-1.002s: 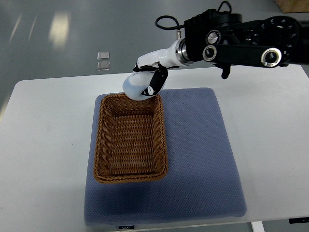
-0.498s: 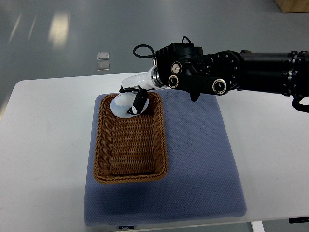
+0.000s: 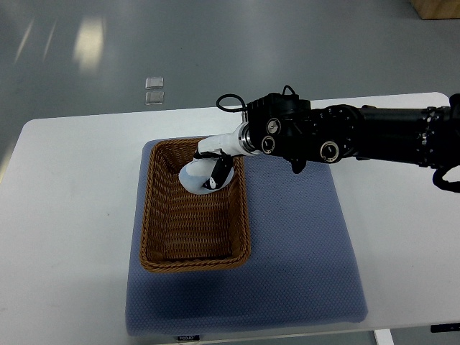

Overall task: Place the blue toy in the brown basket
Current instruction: 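Lower the toy into the wicker basket and open the right hand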

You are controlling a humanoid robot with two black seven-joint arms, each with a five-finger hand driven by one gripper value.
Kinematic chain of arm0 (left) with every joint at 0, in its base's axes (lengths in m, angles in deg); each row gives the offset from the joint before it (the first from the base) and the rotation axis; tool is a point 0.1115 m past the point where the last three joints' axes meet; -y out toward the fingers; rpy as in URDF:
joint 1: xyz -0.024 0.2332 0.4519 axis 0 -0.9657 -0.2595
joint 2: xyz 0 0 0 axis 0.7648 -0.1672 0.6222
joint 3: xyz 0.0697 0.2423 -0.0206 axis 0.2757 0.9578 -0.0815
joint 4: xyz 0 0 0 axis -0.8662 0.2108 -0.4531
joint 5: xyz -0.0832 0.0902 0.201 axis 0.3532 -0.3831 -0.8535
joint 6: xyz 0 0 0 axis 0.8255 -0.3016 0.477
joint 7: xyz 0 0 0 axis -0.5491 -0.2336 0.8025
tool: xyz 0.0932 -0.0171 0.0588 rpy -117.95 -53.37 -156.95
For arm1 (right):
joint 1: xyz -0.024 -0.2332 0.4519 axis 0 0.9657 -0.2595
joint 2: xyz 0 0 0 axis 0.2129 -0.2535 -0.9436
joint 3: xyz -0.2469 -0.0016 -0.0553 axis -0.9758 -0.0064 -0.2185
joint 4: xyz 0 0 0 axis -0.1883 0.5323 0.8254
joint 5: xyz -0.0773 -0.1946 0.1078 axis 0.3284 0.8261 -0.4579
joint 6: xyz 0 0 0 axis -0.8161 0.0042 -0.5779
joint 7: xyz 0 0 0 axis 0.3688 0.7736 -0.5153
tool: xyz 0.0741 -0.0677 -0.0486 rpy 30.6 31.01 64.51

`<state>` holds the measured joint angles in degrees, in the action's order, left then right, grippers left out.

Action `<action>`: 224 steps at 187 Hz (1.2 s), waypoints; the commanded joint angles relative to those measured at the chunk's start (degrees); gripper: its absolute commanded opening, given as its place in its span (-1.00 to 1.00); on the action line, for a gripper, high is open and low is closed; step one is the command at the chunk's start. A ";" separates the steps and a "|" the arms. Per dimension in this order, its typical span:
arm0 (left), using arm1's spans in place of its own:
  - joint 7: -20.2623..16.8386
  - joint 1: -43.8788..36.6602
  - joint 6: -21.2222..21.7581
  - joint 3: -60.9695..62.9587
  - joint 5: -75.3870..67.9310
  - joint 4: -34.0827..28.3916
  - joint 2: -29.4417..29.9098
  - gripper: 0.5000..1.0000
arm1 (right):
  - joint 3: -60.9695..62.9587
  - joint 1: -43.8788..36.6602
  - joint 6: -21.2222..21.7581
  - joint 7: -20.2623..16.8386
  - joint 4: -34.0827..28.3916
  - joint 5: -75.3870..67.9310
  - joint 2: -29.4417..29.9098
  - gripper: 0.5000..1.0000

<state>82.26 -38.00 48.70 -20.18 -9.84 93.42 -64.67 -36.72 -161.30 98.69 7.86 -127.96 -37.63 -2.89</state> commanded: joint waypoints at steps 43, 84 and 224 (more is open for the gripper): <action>0.00 -0.01 0.00 -0.02 0.01 0.08 0.00 1.00 | 0.09 1.24 -0.53 0.71 -0.15 -0.07 0.00 -0.87; 0.00 -0.01 0.00 -0.02 0.01 0.08 0.00 1.00 | 0.09 3.26 -2.03 1.15 -0.15 0.02 0.00 -0.49; 0.00 -0.01 0.00 0.06 0.01 -0.10 0.00 1.00 | 6.33 0.54 -1.06 1.76 0.03 -1.04 0.00 0.60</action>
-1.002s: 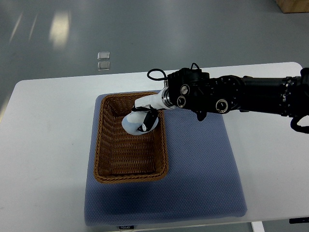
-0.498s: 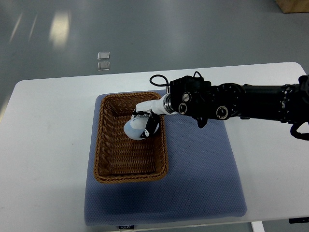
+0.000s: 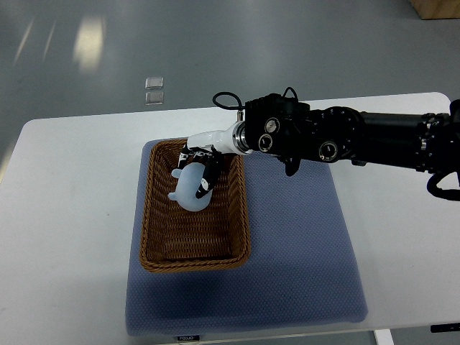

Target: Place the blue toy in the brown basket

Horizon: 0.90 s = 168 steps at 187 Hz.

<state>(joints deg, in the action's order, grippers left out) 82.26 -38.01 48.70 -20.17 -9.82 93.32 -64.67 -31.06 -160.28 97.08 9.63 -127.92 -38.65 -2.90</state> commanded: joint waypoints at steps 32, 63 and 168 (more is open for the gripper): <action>0.00 0.00 0.00 0.05 0.08 -0.18 0.00 1.00 | 4.53 -1.01 1.52 -0.01 -0.01 -0.10 0.00 0.60; 0.00 0.00 0.00 -0.03 0.08 0.00 0.00 1.00 | 6.20 -1.19 2.57 -0.01 -0.01 -0.98 0.00 0.60; 0.00 0.00 0.00 -0.12 0.08 0.00 0.00 1.00 | 26.77 6.20 2.31 2.63 0.34 -10.30 -8.26 0.60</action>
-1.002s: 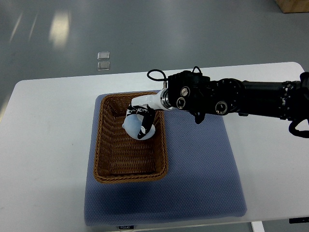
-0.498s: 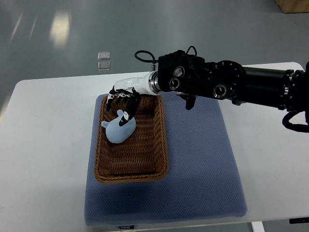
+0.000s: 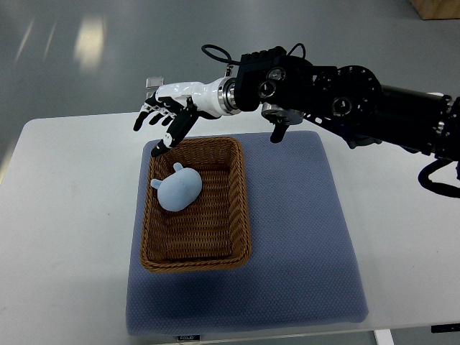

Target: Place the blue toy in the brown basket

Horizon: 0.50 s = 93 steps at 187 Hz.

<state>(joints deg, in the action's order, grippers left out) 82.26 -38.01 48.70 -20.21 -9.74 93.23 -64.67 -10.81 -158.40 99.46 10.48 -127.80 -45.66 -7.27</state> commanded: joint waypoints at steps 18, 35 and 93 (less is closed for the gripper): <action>0.00 -0.08 0.00 -0.08 0.00 0.09 0.00 1.00 | 16.37 11.00 0.11 4.60 0.22 -6.10 -7.49 0.60; 0.00 -0.08 0.00 -0.08 0.00 0.09 0.00 1.00 | 28.67 20.14 0.20 6.18 0.22 -7.94 -8.99 0.60; 0.00 -0.08 0.09 -0.08 -0.08 0.17 0.00 1.00 | 55.04 39.03 0.20 6.70 3.12 -11.37 -2.31 0.60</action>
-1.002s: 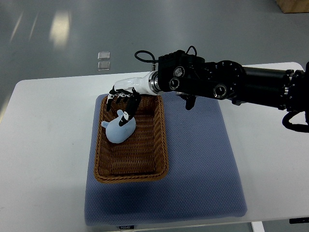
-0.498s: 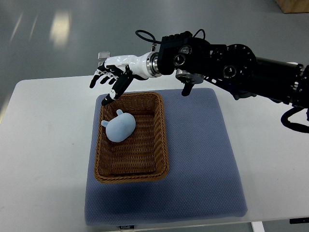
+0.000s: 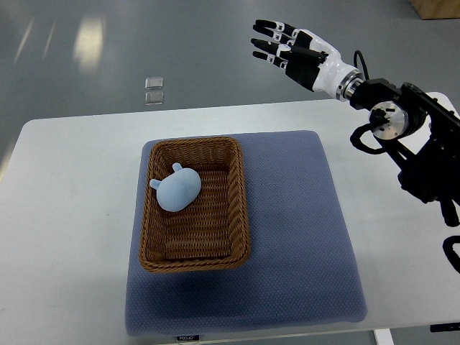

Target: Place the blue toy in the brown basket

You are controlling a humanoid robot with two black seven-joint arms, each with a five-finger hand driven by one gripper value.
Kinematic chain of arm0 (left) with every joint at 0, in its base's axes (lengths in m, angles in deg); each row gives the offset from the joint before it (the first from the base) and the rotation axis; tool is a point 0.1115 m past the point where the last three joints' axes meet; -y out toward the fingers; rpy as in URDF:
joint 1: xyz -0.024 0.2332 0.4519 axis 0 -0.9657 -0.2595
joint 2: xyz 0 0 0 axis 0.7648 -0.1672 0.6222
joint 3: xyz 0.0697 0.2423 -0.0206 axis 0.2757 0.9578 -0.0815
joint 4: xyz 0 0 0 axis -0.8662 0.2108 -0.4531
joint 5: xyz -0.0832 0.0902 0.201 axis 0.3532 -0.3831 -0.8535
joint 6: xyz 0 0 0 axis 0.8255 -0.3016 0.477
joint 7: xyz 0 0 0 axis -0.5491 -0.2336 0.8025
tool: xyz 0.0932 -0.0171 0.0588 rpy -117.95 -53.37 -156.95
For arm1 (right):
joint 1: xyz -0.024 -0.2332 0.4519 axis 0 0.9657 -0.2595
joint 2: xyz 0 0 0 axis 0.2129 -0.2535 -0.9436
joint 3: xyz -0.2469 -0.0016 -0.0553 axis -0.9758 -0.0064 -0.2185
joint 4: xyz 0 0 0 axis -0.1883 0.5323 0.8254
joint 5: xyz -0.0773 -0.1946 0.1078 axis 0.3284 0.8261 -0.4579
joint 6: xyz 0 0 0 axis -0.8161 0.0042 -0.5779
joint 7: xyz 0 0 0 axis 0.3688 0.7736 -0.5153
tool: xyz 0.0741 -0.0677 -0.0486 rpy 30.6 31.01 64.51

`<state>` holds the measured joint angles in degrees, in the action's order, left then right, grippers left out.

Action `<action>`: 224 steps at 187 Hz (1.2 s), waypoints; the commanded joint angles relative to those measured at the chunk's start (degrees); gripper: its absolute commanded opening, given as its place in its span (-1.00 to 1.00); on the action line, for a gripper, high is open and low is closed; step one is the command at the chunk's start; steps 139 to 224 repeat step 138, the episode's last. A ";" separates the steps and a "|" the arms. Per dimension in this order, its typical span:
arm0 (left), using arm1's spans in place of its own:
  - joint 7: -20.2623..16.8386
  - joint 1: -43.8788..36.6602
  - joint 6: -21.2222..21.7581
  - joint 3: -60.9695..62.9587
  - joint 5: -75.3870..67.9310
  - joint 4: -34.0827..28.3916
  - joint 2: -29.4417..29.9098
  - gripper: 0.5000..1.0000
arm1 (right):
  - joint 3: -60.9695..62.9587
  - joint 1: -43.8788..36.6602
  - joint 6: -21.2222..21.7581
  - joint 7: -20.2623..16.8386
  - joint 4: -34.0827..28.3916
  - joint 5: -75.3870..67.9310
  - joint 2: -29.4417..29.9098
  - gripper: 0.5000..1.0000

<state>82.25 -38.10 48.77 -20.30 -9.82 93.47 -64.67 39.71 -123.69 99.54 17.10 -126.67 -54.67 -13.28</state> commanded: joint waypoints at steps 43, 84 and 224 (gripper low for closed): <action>0.01 0.00 0.10 0.01 0.00 0.02 0.00 1.00 | 6.45 8.72 0.20 5.62 5.68 -10.37 6.08 0.61; 0.01 0.00 0.10 0.01 0.00 0.02 0.00 1.00 | 6.53 9.86 2.84 7.64 9.81 -13.79 7.39 0.61; 0.01 0.00 0.10 0.01 0.00 -0.07 0.00 1.00 | 6.45 10.74 5.48 7.82 11.66 -14.23 7.66 0.61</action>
